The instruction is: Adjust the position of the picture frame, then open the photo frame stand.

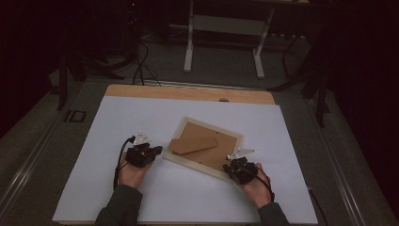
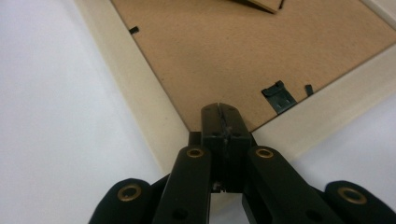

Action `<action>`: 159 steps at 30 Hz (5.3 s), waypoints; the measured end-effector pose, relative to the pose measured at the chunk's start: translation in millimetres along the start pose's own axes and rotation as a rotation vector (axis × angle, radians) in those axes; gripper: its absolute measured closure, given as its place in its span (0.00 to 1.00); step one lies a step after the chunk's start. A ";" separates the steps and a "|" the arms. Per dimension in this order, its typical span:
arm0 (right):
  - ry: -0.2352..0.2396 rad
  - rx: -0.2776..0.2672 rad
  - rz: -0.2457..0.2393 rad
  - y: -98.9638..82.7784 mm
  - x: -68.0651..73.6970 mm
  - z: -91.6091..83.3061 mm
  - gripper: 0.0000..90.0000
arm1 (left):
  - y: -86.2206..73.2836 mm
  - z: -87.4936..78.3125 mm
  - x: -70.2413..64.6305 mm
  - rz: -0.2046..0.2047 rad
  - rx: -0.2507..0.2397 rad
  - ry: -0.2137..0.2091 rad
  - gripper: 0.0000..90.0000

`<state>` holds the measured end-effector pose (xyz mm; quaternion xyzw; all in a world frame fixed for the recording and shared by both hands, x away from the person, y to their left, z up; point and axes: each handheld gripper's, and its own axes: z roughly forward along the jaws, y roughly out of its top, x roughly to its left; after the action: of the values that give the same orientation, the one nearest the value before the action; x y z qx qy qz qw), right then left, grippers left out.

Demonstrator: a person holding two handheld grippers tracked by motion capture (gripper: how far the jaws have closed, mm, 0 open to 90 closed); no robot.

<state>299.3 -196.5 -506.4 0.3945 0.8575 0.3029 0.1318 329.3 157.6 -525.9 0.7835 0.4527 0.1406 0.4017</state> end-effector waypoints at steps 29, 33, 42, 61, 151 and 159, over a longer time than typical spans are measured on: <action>-0.052 -0.003 0.194 -30.4 -32.5 -4.9 1.00 | -5.8 13.5 -5.5 0.031 0.068 -0.031 1.00; -0.045 -0.003 0.196 -30.3 -33.8 -4.6 1.00 | -9.1 11.8 -7.6 0.018 0.057 -0.022 1.00; -0.042 -0.011 0.201 -28.6 -37.0 -2.5 1.00 | -14.2 6.3 -13.0 0.005 0.061 -0.014 1.00; -0.060 -0.024 0.193 -13.2 -42.6 11.0 1.00 | -27.8 -8.5 -23.9 0.002 0.059 0.041 1.00; -0.088 -0.179 0.227 -2.8 -53.6 2.0 0.88 | -21.2 -38.1 8.0 -0.092 -0.059 0.089 0.86; -0.080 -0.196 0.248 -4.7 -59.1 -3.1 0.81 | -17.7 -47.5 14.2 -0.099 -0.087 0.042 0.77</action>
<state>333.6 -244.9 -507.7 0.4945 0.7626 0.3829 0.1654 298.8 197.9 -511.1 0.7388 0.4926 0.1564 0.4324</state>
